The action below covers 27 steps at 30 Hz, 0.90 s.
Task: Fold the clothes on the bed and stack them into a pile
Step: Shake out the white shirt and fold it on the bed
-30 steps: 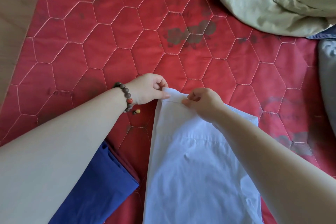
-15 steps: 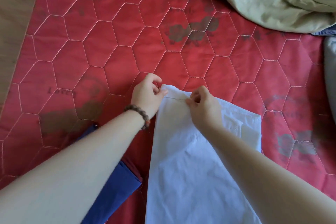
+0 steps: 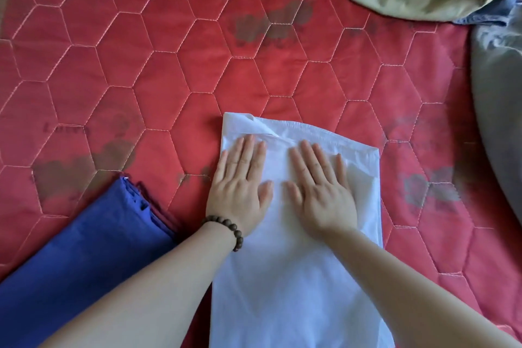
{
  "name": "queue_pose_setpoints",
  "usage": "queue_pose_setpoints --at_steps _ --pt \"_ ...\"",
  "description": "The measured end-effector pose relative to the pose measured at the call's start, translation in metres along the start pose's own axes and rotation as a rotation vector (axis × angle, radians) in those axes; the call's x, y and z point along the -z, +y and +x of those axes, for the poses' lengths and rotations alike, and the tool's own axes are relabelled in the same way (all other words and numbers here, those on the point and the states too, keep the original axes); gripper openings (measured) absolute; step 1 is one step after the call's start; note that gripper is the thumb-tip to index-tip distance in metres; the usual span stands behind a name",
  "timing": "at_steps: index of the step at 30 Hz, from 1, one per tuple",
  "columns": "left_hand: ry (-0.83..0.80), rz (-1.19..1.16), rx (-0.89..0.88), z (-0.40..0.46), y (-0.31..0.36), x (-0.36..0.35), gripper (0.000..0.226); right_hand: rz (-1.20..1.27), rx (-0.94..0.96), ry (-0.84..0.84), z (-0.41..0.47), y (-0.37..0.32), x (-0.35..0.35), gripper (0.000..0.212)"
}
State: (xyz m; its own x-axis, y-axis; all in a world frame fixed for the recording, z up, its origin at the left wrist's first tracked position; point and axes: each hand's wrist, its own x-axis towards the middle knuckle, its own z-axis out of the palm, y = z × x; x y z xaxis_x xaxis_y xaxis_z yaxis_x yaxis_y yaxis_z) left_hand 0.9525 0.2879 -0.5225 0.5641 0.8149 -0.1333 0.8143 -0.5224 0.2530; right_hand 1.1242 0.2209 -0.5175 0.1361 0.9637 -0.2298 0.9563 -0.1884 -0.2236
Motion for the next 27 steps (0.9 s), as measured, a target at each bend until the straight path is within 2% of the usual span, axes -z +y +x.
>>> queue_pose_setpoints --at_steps 4,7,8,10,12,13,21,25,27 --pt "-0.032 0.054 0.012 0.000 0.002 0.003 0.064 -0.115 -0.242 -0.050 -0.032 0.048 0.013 0.058" --pt "-0.019 0.058 0.026 -0.008 0.008 0.010 0.063 -0.088 -0.389 0.038 -0.052 0.048 0.020 0.062" --pt "-0.011 0.064 0.010 -0.016 0.012 0.012 0.062 -0.075 -0.356 0.095 -0.058 0.036 0.021 0.062" --pt "-0.013 0.064 -0.080 -0.046 0.025 0.009 0.063 -0.036 -0.138 0.168 -0.076 -0.001 0.013 0.061" --pt "-0.055 0.095 -0.180 -0.086 0.038 0.000 0.064 0.044 0.059 0.104 -0.099 -0.036 -0.003 0.059" --pt "-0.084 0.123 -0.204 -0.104 0.040 -0.004 0.063 0.075 0.091 0.051 -0.109 -0.045 -0.010 0.058" --pt "-0.156 0.175 -0.243 -0.145 0.001 -0.010 0.063 -0.085 -0.062 -0.002 -0.167 0.019 -0.026 0.061" --pt "-0.162 -0.019 -0.292 -0.143 -0.007 0.004 0.055 0.013 -0.088 -0.073 -0.190 0.053 -0.011 0.060" --pt "-0.088 -0.033 -0.359 -0.137 -0.013 0.015 0.067 0.053 -0.091 -0.040 -0.192 0.074 0.003 0.058"
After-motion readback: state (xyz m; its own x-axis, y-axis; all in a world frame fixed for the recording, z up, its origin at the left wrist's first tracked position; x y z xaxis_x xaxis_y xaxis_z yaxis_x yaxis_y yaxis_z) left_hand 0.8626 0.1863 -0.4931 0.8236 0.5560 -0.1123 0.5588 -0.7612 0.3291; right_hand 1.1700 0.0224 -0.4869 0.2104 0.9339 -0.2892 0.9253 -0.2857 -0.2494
